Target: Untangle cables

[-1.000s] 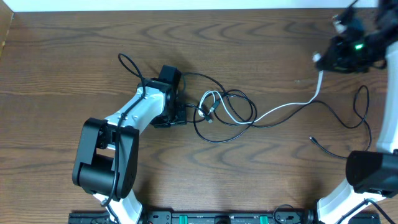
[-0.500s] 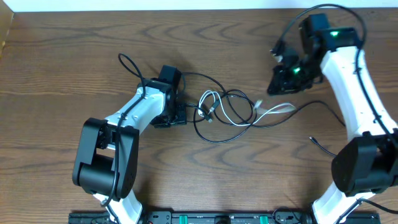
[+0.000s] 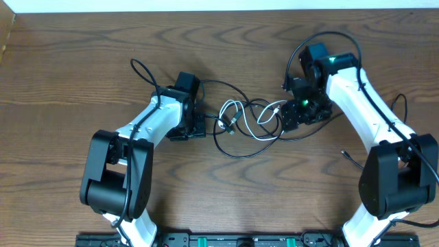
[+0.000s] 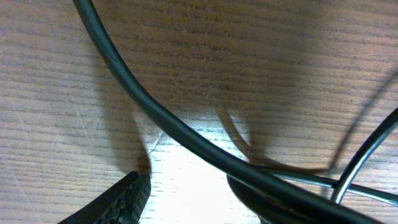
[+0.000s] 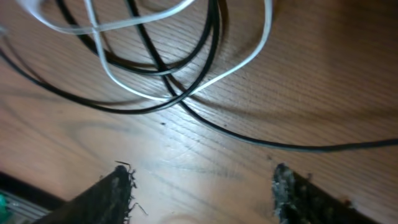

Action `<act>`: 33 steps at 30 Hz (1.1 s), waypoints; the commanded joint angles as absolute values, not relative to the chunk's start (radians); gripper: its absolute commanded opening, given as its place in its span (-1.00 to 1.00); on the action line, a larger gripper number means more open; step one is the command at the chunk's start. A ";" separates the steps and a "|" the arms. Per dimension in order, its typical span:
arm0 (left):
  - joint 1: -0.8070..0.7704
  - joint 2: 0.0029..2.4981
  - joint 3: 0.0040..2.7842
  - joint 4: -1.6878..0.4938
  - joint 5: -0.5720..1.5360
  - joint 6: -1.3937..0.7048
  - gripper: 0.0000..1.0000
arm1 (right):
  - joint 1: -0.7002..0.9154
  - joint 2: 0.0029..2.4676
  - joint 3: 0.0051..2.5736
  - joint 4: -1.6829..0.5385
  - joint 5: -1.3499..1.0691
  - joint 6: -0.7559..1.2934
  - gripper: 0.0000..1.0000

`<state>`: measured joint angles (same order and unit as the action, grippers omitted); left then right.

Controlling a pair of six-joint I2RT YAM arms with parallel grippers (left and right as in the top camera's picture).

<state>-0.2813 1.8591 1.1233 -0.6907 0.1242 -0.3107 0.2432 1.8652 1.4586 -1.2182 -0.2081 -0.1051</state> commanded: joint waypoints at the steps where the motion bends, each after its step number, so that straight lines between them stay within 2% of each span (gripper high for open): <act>1: -0.276 1.877 1.116 -0.690 0.104 -0.313 0.13 | 0.244 1.857 1.398 -1.169 -0.189 -0.053 0.47; 2: -0.276 1.877 1.116 -0.690 0.104 -0.313 0.14 | 0.243 1.857 1.380 -1.142 -0.189 -0.025 0.45; 8: -0.276 1.877 1.116 -0.690 0.104 -0.313 0.14 | 0.228 1.857 1.304 -0.949 -0.162 0.143 0.02; 13: -0.276 1.877 1.116 -0.690 0.104 -0.313 0.14 | 0.222 1.857 1.278 -0.842 -0.162 0.175 0.00; 17: -0.276 1.877 1.116 -0.688 0.104 -0.313 0.14 | 0.225 1.857 1.234 -0.769 -0.162 0.275 -0.18; 24: -0.276 1.877 1.116 -0.683 0.104 -0.313 0.13 | 0.226 1.857 1.100 -0.538 -0.162 0.317 -0.21; 25: -0.276 1.877 1.116 -0.683 0.104 -0.313 0.14 | 0.226 1.857 1.080 -0.500 -0.163 0.317 -0.26; 28: -0.276 1.877 1.116 -0.683 0.104 -0.313 0.14 | 0.226 1.857 1.044 -0.443 -0.163 0.317 -0.80; 29: -0.276 1.877 1.116 -0.683 0.104 -0.313 0.14 | 0.226 1.857 1.042 -0.441 -0.163 0.317 -0.90; 33: -0.276 1.877 1.116 -0.683 0.104 -0.313 0.13 | 0.226 1.857 1.046 -0.428 -0.163 0.317 -0.98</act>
<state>-0.2813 1.8591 1.1233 -0.6819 0.1238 -0.3107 0.2283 1.8633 1.0573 -0.4335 -0.1646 0.3096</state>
